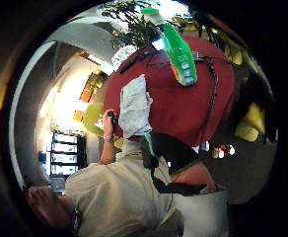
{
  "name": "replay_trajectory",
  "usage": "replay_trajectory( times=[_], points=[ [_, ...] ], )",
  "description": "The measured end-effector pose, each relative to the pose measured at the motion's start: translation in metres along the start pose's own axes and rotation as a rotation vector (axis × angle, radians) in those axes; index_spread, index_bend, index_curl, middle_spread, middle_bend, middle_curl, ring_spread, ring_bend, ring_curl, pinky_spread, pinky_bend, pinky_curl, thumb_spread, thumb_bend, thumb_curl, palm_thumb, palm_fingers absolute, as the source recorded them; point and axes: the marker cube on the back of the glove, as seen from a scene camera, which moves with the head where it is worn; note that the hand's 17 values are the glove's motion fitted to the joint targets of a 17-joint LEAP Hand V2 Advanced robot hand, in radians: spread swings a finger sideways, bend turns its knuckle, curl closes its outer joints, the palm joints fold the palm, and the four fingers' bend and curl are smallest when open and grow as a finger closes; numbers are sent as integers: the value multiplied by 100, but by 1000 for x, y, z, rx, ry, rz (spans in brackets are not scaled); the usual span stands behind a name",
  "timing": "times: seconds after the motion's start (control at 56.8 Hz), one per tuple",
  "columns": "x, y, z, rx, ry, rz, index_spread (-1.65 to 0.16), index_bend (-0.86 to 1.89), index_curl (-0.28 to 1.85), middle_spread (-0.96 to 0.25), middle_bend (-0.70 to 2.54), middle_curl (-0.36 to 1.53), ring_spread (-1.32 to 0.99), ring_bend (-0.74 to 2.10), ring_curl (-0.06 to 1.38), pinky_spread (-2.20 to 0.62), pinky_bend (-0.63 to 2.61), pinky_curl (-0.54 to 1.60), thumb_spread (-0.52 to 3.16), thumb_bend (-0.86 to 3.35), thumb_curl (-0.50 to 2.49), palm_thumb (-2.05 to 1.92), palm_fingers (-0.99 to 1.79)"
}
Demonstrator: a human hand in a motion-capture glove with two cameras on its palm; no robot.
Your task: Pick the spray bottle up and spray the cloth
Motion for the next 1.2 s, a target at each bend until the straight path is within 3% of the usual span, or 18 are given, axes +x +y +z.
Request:
replay_trajectory(
  times=[0.317,0.422,0.669,0.985,1.196],
  points=[
    [2,-2,0,-14,-5,-55,-40,14,27,0,18,36,-4,28,33,22,33,36,105,-3,39,41,32],
    [0,-6,3,-13,-56,-11,-40,14,26,0,18,35,-4,28,33,22,33,36,104,-3,38,41,32],
    [-6,-61,24,-9,-492,-100,-39,14,26,0,20,34,-4,31,33,22,31,35,109,5,41,62,38],
    [-19,-142,47,85,-924,-11,-35,12,23,4,20,35,-2,33,34,22,31,36,109,-1,43,73,40],
    [-19,-206,66,87,-1067,34,-33,13,23,5,20,35,-1,35,34,21,31,36,103,-2,43,76,40]
  ],
)
